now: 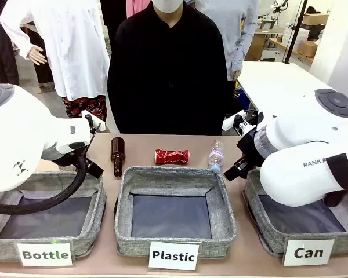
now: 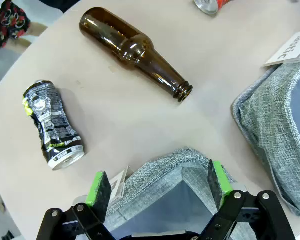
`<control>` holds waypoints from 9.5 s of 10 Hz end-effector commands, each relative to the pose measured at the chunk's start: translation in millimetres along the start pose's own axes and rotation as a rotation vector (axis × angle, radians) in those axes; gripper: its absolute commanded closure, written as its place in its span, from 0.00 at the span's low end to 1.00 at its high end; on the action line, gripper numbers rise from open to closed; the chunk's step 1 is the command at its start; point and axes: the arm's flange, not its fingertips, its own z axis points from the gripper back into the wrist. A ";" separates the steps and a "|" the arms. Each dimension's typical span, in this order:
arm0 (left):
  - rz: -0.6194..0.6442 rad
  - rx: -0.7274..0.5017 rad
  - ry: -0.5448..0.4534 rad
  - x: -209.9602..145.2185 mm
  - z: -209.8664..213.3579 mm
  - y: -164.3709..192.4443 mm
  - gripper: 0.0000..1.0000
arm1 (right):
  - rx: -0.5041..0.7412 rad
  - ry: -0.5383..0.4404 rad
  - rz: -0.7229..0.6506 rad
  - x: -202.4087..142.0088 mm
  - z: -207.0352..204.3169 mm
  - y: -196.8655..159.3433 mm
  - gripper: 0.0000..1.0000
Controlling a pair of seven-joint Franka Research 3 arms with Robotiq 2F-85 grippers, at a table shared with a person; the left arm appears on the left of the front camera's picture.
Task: Sort the can waste into the basket.
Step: Pick up the can waste from the table and place it in the right Fabric basket.
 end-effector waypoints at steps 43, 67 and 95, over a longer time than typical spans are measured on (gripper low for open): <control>1.147 -0.884 -0.362 -150.3 169.1 217.5 0.00 | 0.573 -0.471 -1.352 -268.7 253.6 -240.6 0.00; 0.790 -0.976 -0.096 -119.9 167.5 337.2 0.00 | 0.573 -0.471 -1.352 -268.7 253.6 -240.6 0.00; 0.677 0.072 0.117 51.6 -58.8 164.4 0.00 | 0.573 -0.471 -1.352 -268.7 253.6 -240.6 0.00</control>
